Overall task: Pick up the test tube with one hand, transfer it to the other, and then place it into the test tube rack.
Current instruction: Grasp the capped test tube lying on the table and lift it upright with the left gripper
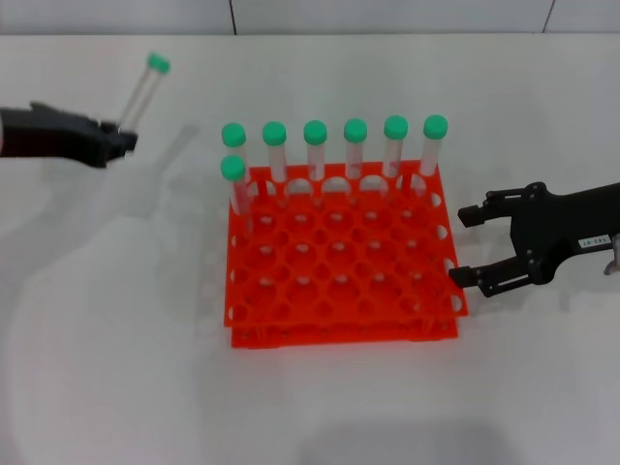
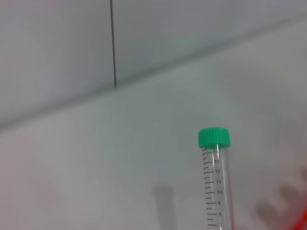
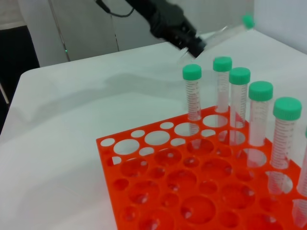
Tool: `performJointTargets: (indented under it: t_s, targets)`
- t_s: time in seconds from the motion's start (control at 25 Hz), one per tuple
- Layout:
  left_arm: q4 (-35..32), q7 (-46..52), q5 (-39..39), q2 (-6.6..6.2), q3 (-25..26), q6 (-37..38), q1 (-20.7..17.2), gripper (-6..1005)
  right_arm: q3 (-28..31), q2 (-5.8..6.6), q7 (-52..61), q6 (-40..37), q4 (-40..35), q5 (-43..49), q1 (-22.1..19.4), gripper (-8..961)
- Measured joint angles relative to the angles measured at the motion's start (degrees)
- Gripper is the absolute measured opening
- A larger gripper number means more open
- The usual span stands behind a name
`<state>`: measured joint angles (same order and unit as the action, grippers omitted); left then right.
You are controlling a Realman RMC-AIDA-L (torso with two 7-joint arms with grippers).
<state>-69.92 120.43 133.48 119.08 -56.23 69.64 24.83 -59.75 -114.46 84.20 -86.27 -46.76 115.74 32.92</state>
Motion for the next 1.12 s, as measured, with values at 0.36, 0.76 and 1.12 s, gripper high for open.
performJointTargets:
  t_s: [0.36, 0.76, 1.12]
  targets:
    - [3.5, -18.7, -22.2, -0.13, 0.7, -1.7, -4.0, 200, 0.2, -0.01, 0.0, -0.5, 0.0, -0.4, 0.0, 855]
    - [19.9, -36.7, -32.4, -3.35, 8.5, 11.4, 1.6, 199, 0.2, -0.25, 0.0, -1.0, -1.7, -2.1, -0.4, 856]
    - [29.3, -42.5, -30.9, -7.49, 9.8, 22.5, 8.5, 199, 0.2, -0.59, 0.0, -1.8, -2.5, -2.7, -0.7, 856]
